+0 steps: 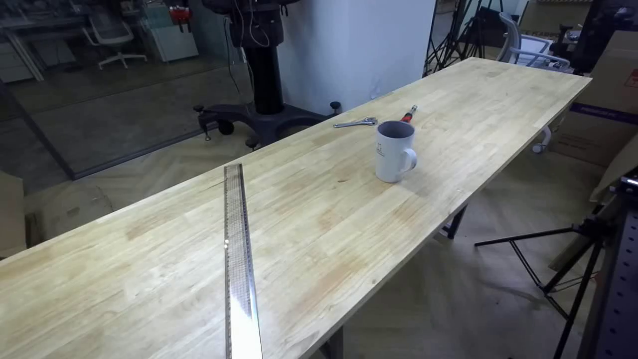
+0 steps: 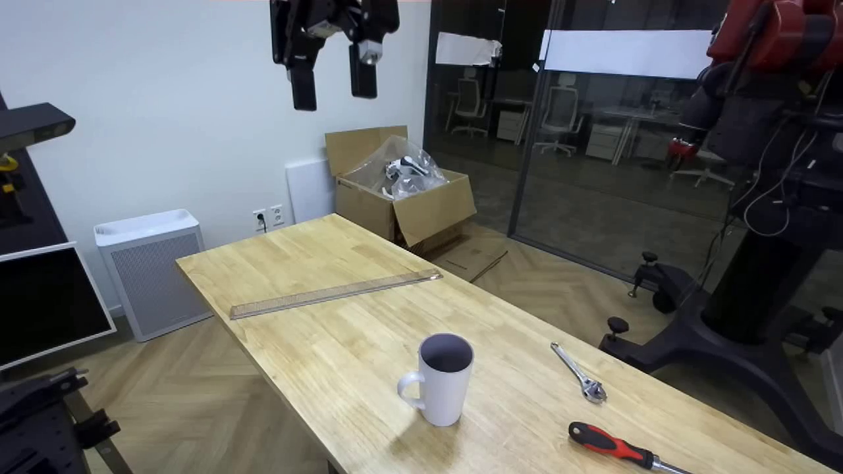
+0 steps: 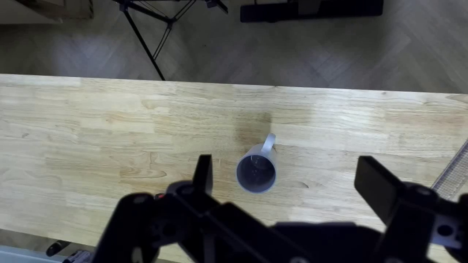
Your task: Move the cup backwards to the center of the table
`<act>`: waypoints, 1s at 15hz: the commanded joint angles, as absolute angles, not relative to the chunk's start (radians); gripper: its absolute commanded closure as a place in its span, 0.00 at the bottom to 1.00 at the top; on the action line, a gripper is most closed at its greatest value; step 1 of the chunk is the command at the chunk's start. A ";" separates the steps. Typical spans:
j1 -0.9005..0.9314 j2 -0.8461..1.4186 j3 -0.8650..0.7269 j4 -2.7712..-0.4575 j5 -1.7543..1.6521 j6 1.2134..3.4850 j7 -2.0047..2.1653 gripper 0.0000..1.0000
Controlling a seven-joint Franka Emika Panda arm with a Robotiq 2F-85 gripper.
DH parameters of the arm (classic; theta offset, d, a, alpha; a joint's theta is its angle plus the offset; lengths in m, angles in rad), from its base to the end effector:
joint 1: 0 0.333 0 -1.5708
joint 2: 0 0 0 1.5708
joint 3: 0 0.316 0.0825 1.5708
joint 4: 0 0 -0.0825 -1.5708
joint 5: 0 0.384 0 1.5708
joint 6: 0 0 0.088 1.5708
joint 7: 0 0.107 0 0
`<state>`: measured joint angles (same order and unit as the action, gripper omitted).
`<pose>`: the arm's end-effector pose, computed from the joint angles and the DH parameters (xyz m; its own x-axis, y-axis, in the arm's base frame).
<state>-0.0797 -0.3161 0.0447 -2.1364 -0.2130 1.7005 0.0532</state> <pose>0.4469 -0.0339 0.5296 0.9918 -0.0632 -0.1112 -0.0368 -0.9738 0.2246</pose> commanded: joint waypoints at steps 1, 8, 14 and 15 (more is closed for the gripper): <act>-0.060 -0.315 0.028 -2.134 -0.218 1.696 0.058 0.00; -0.107 -0.308 0.025 -2.196 -0.324 2.001 0.273 0.00; -0.144 -0.192 -0.038 -2.207 -0.266 2.098 0.297 0.00; -0.143 -0.172 -0.050 -2.208 -0.242 2.113 0.283 0.00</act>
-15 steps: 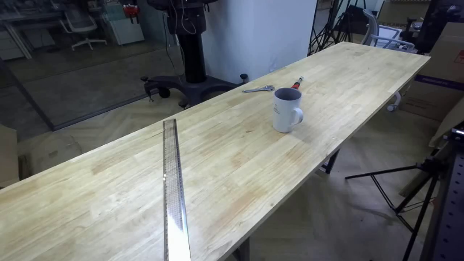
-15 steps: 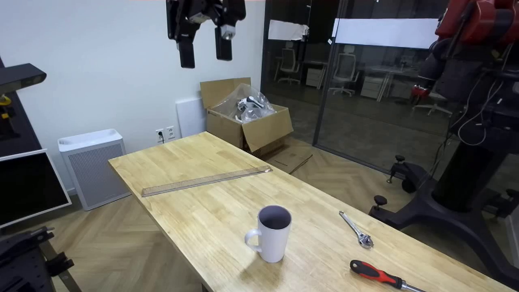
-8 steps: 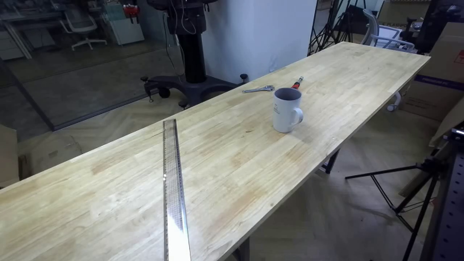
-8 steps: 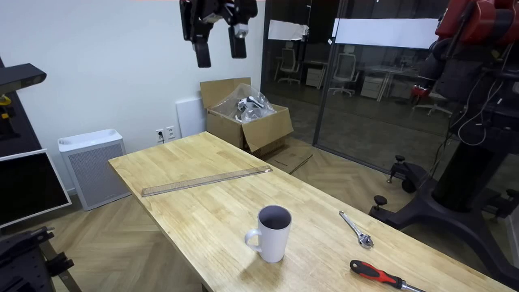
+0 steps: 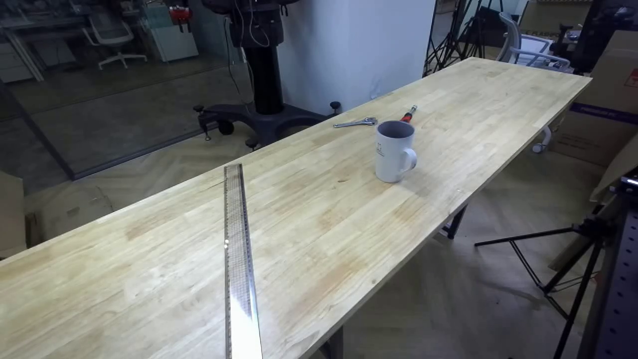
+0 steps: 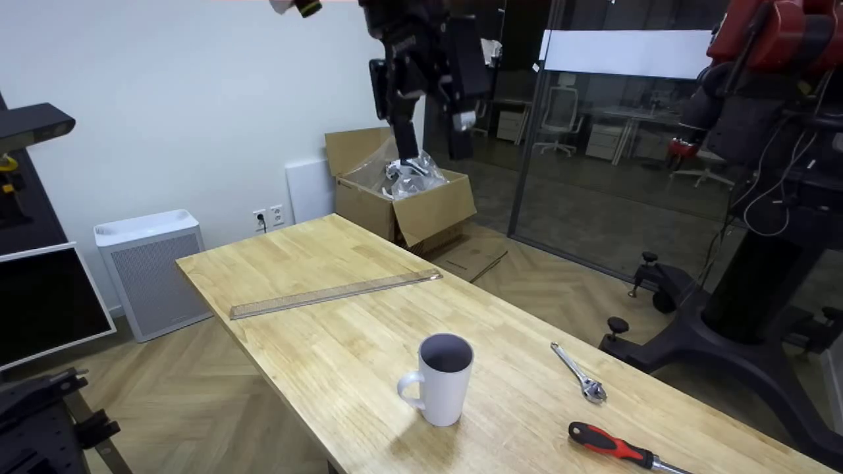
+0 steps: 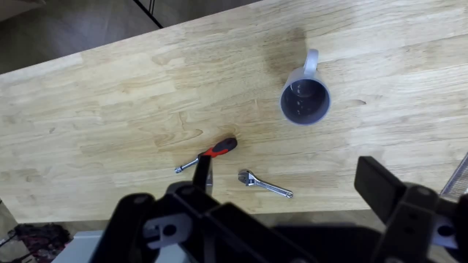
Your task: Move the cup backwards to the center of the table
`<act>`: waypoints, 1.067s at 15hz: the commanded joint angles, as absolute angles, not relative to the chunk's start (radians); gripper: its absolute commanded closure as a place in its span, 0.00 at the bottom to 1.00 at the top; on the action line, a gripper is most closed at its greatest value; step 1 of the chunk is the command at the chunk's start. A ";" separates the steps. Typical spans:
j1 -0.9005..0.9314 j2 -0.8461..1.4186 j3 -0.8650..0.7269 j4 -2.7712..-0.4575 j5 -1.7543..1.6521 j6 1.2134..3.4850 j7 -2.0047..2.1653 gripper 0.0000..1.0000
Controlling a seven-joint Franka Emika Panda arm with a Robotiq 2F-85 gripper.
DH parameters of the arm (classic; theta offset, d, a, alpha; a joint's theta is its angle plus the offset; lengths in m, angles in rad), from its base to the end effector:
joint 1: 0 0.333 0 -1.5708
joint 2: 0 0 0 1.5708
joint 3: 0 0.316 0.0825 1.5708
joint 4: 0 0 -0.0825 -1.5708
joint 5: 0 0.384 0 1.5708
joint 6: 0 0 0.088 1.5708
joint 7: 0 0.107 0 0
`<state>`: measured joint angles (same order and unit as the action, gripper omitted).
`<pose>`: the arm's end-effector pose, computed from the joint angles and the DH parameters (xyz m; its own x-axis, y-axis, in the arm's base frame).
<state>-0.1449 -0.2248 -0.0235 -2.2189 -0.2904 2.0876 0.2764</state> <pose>0.4830 -0.0970 0.4804 0.9469 -0.2883 0.1422 -0.3146 -0.9220 0.2258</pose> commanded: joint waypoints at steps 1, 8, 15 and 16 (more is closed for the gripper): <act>-0.139 -0.155 -0.062 -2.208 -0.208 2.126 0.264 0.00; -0.135 -0.094 -0.085 -2.219 -0.099 2.148 0.195 0.00; -0.124 -0.042 -0.091 -2.178 -0.111 2.067 -0.068 0.00; -0.124 -0.031 -0.093 -2.175 -0.111 2.066 -0.128 0.00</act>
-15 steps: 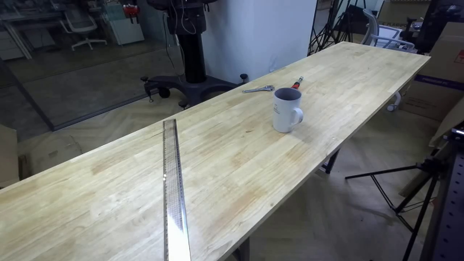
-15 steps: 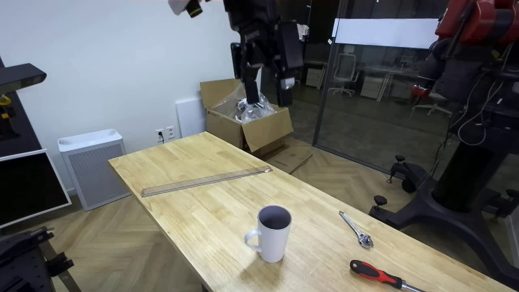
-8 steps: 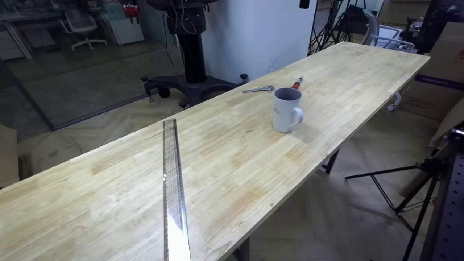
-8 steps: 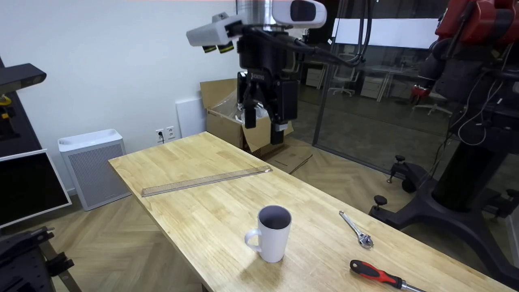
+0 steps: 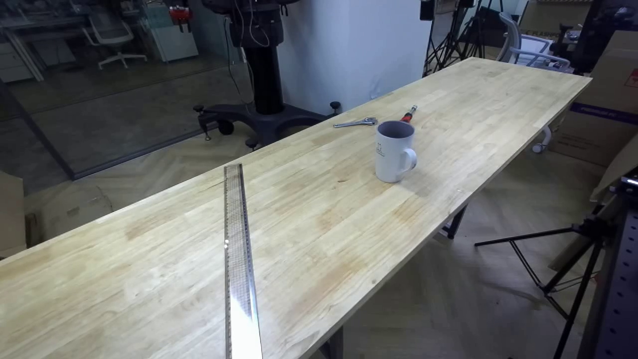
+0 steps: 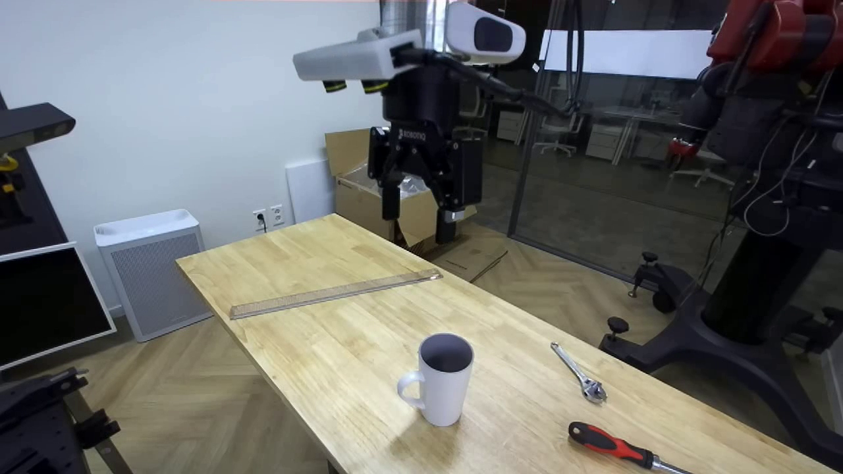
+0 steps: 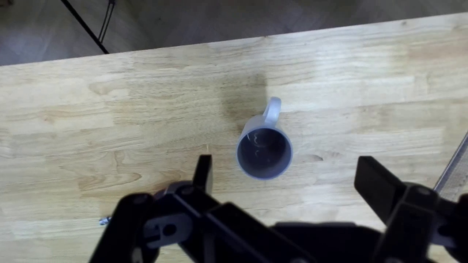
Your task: Move the cup backwards to the center of the table
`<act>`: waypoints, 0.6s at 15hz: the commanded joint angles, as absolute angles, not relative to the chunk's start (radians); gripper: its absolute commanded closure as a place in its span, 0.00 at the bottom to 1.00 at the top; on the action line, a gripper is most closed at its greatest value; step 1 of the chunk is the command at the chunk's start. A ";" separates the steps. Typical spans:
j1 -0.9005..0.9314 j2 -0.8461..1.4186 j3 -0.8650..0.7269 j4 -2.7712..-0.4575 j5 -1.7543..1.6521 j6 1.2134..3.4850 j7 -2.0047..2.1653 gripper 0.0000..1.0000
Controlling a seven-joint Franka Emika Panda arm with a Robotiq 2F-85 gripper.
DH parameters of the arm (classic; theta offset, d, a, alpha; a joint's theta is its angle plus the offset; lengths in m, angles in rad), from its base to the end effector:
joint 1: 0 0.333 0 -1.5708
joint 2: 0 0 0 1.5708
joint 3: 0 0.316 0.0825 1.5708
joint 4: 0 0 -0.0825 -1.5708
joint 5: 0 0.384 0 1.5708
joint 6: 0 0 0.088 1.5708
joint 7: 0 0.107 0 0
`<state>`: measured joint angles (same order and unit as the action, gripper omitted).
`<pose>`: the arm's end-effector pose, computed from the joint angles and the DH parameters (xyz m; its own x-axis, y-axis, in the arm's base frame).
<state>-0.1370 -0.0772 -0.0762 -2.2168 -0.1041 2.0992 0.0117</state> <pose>0.4970 -0.1130 0.4067 0.9844 -0.1709 -0.0416 -0.1671 -0.9825 0.0822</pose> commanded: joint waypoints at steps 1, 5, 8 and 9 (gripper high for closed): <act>-0.126 -0.015 -0.096 -2.169 -0.115 2.067 -0.187 0.00; -0.129 -0.009 -0.099 -2.198 -0.129 2.084 -0.248 0.00; -0.130 0.014 -0.101 -2.185 -0.138 2.083 -0.278 0.00; -0.128 0.027 -0.100 -2.178 -0.153 2.097 -0.263 0.00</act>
